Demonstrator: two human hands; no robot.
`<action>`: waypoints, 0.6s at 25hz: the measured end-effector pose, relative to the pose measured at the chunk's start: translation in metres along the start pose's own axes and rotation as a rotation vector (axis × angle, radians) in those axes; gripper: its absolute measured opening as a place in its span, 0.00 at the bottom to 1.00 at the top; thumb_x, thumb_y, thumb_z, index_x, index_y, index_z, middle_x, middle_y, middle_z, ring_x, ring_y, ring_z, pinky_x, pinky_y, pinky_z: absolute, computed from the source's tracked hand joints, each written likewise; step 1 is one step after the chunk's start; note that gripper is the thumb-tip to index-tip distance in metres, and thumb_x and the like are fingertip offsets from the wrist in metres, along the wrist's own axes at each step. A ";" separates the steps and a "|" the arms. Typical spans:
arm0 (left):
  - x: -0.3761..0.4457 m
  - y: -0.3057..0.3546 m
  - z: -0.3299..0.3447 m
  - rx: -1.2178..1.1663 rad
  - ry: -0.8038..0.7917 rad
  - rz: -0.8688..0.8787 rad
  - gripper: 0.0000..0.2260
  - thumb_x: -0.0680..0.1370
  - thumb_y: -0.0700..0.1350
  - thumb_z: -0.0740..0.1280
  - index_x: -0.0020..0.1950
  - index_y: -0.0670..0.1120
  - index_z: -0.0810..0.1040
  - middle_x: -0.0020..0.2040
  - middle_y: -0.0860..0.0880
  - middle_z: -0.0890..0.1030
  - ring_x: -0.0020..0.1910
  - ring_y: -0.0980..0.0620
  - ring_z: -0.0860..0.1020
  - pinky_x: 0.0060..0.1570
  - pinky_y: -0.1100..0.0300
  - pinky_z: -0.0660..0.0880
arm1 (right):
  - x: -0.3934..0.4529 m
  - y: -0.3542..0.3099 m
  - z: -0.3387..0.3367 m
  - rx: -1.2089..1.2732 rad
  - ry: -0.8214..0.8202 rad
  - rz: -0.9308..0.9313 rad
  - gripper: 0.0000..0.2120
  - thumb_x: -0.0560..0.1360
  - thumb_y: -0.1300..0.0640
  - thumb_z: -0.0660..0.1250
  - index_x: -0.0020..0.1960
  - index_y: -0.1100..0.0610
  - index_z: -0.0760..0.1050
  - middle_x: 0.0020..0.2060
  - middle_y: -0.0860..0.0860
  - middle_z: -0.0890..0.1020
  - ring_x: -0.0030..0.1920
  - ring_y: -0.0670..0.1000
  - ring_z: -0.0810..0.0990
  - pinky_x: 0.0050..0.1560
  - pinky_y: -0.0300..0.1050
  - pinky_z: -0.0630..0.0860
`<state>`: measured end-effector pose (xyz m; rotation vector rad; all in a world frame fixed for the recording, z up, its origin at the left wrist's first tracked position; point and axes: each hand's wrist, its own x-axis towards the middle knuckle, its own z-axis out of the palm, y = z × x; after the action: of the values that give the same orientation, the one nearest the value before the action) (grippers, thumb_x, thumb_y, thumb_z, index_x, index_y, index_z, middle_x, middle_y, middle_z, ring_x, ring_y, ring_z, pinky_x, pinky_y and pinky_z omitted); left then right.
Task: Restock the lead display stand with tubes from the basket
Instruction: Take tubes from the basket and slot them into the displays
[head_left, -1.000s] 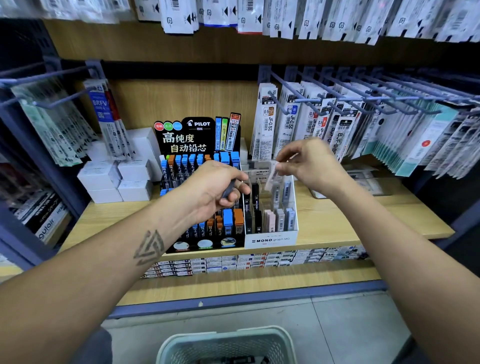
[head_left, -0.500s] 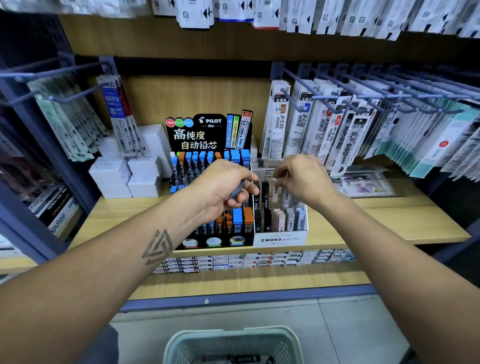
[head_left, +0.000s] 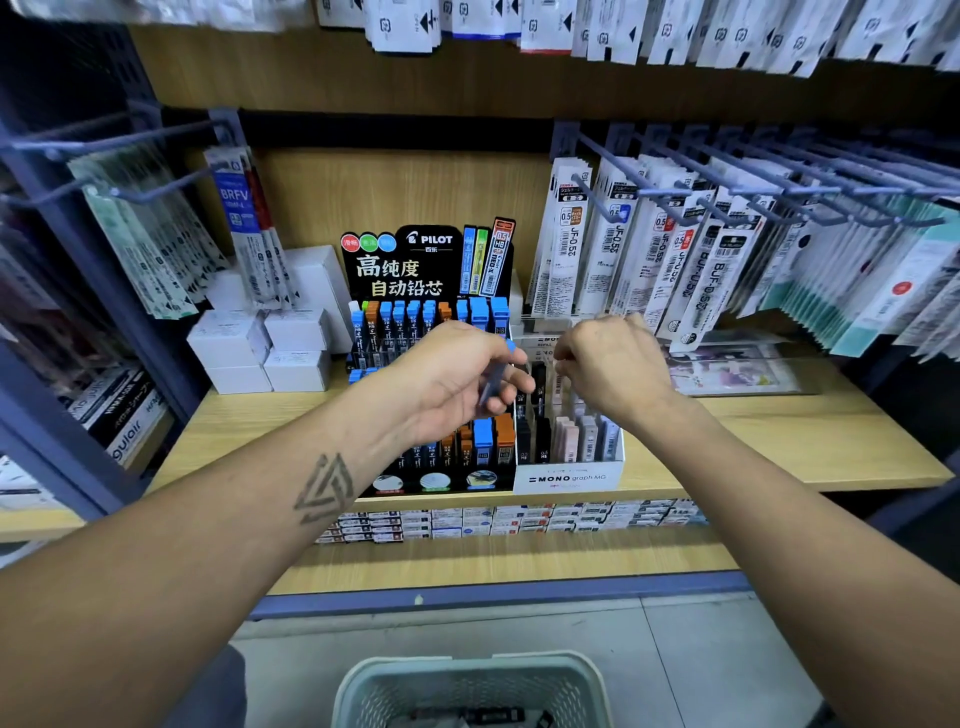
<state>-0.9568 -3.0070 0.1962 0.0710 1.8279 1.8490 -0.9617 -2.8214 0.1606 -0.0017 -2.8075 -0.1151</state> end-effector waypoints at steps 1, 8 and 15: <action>-0.001 0.000 0.000 -0.006 -0.011 -0.010 0.13 0.82 0.34 0.57 0.64 0.32 0.74 0.40 0.38 0.82 0.31 0.50 0.76 0.30 0.60 0.71 | 0.000 0.001 0.000 0.011 0.022 -0.002 0.04 0.77 0.54 0.69 0.49 0.50 0.83 0.43 0.51 0.84 0.47 0.55 0.81 0.56 0.49 0.68; -0.006 -0.004 -0.005 0.042 -0.039 -0.021 0.07 0.83 0.36 0.61 0.57 0.36 0.77 0.47 0.35 0.85 0.33 0.50 0.79 0.34 0.60 0.75 | -0.011 -0.015 -0.022 1.422 -0.209 0.149 0.09 0.75 0.65 0.73 0.54 0.64 0.83 0.43 0.57 0.86 0.42 0.49 0.84 0.46 0.40 0.80; -0.011 0.005 -0.018 -0.087 -0.070 -0.023 0.06 0.84 0.38 0.61 0.51 0.38 0.76 0.33 0.43 0.77 0.23 0.55 0.68 0.20 0.66 0.61 | -0.014 -0.018 -0.028 1.563 -0.162 0.048 0.10 0.71 0.69 0.74 0.52 0.64 0.83 0.44 0.58 0.86 0.45 0.51 0.83 0.49 0.42 0.79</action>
<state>-0.9558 -3.0278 0.2031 0.0816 1.6924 1.8844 -0.9400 -2.8413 0.1811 0.2787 -2.2493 2.0400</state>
